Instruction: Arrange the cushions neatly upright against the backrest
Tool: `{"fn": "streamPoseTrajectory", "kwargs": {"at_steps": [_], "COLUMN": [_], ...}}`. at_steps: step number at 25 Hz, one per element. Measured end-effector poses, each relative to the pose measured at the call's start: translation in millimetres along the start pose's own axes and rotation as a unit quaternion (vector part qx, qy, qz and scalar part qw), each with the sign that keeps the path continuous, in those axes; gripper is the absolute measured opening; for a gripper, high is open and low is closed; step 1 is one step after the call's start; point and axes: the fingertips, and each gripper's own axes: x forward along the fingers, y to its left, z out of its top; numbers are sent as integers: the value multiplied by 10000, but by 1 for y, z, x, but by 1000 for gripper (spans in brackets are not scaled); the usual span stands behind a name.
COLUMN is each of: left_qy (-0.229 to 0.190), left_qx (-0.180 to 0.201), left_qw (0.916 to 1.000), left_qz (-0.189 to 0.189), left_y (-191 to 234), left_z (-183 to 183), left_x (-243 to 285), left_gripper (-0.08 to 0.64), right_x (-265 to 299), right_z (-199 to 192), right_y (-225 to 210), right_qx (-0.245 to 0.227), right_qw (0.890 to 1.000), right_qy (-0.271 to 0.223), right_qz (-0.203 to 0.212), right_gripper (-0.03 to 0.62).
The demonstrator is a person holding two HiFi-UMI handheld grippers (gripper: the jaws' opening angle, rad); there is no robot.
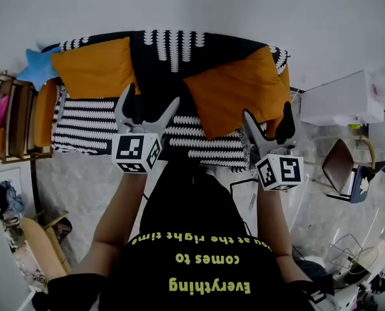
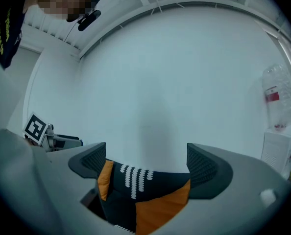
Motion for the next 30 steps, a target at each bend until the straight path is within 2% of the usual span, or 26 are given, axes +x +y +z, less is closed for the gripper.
{"fn": "streamPoseTrajectory", "kwargs": {"at_steps": [6,13,16,20,23,30], "left_qy": [79,351,530,655,816,1274], "left_qx": [-78,-162,-218,-364,-505,-715], "left_qw": [9998,9989,9981,9972,9954,9892], "left_qz": [-177,-260,-218,-42,-14,118], "left_y": [25,28,21,13,-2,-18], "left_z": [-3,-25,-41,-64,-88,-153], "left_x": [36,57,68,84,100,141], "left_gripper": [495,495,495,495,495,495], "right_x": [38,47,49,63,72,110], "right_z": [4,-11,-28,-60,-78,-131], "right_y": [-3,-36,-51,-64,-80,-132], "right_qx": [-55,-23,54,100,36,228], "right_qw": [9997,9983,9977,9975,9975,9952], "right_qy": [-35,180,321,545,616,862], "right_qz": [-234,-556,-590,-438,-349,-408], "right_gripper": [511,512,512,514,512,512]}}
